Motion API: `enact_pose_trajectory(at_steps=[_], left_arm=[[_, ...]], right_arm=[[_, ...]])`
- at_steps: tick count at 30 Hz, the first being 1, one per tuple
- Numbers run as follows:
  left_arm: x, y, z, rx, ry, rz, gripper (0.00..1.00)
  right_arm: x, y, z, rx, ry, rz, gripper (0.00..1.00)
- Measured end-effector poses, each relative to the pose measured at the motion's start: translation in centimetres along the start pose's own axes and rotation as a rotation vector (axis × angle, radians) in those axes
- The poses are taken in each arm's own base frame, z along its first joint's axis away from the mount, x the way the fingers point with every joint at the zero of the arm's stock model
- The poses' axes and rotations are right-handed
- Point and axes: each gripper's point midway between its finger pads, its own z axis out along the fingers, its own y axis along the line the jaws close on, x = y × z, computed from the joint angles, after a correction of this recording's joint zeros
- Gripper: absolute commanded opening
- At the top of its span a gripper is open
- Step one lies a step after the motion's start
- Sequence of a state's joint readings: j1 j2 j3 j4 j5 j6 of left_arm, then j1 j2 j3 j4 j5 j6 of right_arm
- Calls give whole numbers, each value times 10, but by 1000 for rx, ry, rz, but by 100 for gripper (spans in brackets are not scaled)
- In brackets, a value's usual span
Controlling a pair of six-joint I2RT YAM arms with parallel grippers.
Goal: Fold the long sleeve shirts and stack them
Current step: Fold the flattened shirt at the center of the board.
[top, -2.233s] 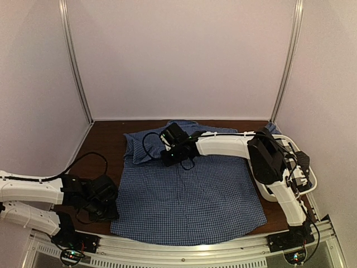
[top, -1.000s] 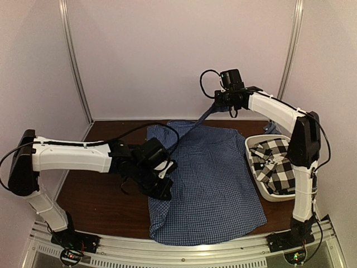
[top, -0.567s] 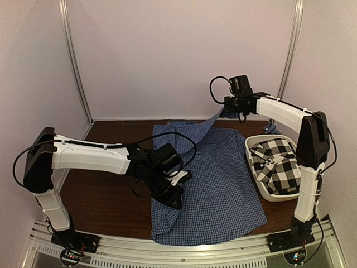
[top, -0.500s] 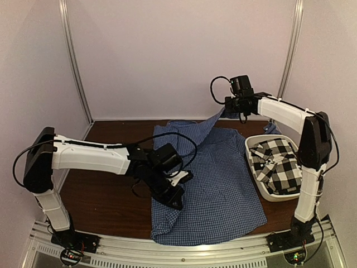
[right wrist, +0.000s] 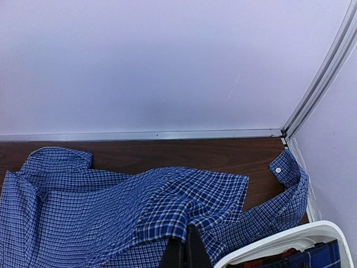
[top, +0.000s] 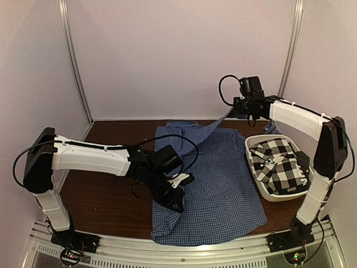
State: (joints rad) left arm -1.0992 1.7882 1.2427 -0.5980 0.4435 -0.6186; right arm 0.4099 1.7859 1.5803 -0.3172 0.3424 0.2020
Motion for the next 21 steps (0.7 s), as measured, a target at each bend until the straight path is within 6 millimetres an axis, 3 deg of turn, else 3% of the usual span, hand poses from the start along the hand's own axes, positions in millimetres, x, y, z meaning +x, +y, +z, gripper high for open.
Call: enact_pose_trajectory(at_steps=[12, 19, 21], left_arm=[[4, -5, 8, 29, 22, 12, 2], [6, -12, 11, 66, 28, 37, 47], [7, -15, 11, 79, 31, 45, 51]], right_arm=[[8, -8, -12, 33, 1, 0, 0], [6, -5, -19, 28, -8, -3, 1], [7, -3, -20, 25, -9, -5, 1]])
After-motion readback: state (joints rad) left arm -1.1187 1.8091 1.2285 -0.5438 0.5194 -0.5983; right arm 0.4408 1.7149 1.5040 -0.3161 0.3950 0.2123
